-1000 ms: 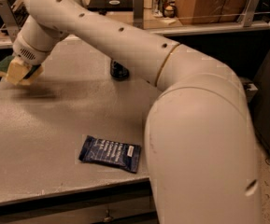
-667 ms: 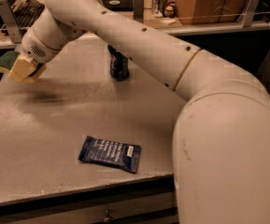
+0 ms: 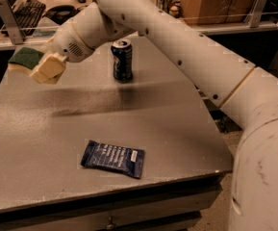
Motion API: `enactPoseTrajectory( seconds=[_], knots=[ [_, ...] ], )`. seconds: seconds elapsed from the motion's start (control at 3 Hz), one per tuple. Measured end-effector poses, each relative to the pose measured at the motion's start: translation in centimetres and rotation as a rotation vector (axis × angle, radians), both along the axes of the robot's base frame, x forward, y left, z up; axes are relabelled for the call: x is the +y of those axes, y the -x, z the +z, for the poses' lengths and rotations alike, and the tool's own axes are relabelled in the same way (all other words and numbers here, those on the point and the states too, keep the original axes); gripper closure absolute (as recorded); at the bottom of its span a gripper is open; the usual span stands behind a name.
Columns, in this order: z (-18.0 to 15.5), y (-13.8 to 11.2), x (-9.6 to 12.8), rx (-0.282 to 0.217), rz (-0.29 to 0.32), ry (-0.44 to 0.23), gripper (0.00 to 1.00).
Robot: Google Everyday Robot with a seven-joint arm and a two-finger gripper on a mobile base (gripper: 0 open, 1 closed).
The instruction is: Pick sponge
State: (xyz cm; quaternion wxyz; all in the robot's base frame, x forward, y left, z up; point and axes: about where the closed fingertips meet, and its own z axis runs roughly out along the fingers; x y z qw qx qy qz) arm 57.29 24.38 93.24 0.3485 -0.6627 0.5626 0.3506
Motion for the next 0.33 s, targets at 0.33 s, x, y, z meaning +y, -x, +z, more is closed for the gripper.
enactPoseTrajectory(
  seconds=[0.33],
  knots=[
    [-0.04, 0.09, -0.41, -0.005, 0.006, -0.002, 1.00]
  ],
)
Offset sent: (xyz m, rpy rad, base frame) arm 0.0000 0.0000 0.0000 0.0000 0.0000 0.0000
